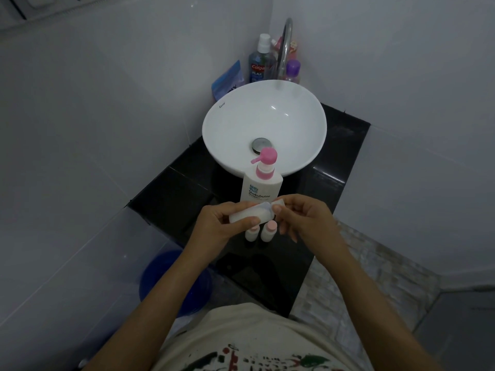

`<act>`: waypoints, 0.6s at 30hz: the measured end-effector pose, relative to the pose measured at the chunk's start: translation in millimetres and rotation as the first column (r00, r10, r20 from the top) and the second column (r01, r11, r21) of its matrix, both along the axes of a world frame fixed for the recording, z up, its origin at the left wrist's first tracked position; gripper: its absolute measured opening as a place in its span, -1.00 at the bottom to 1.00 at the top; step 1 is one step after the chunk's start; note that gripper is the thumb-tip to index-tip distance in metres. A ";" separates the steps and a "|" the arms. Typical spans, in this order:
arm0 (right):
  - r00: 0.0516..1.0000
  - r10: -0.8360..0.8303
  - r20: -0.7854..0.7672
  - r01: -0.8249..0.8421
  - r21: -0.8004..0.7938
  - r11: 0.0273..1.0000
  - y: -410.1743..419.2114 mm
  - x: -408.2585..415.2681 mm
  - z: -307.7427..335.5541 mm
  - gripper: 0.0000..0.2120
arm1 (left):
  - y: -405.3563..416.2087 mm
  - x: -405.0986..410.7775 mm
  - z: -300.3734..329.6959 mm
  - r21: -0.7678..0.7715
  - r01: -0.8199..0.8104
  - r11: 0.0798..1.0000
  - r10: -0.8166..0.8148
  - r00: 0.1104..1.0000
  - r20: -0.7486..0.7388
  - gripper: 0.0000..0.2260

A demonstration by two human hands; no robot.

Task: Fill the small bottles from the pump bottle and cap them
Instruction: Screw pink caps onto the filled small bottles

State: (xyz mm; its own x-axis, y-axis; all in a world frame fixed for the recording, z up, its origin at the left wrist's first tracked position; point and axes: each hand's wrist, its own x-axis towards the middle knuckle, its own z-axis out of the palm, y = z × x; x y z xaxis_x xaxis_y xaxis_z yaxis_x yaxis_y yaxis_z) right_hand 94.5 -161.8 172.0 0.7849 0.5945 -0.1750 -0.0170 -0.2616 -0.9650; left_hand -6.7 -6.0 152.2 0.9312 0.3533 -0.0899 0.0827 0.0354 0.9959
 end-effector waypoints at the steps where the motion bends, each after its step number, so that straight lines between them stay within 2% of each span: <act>1: 1.000 -0.006 0.000 0.006 -0.002 1.000 0.6 -0.4 0.0 -0.87 | -0.2 0.1 -0.4 0.002 0.002 1.000 -0.002 1.000 0.003 -0.67; 5: 1.000 -0.016 0.001 0.016 -0.026 1.000 2.6 -0.7 -0.5 -0.83 | -0.2 0.7 -4.0 -0.003 -0.007 1.000 0.007 1.000 0.013 -0.66; 11: 1.000 -0.008 0.020 0.008 -0.038 0.999 3.8 -0.2 -4.2 -0.85 | 1.9 -0.2 -9.6 0.074 0.002 0.997 -0.002 1.000 -0.007 -0.71; 13: 0.998 0.023 0.054 -0.020 -0.055 0.998 3.9 0.6 -5.8 -0.88 | 5.2 -0.4 -14.4 0.228 0.027 0.973 -0.017 0.999 -0.048 -0.70; 15: 0.993 0.062 0.096 -0.053 -0.095 0.994 4.7 0.6 -10.2 -0.81 | 9.7 -0.1 -19.0 0.402 0.091 0.911 -0.045 0.992 -0.120 -0.62; 18: 0.980 0.115 0.161 -0.085 -0.186 0.979 5.6 0.6 -16.9 -0.61 | 14.2 2.0 -24.4 0.478 0.188 0.858 -0.098 0.973 -0.208 -0.59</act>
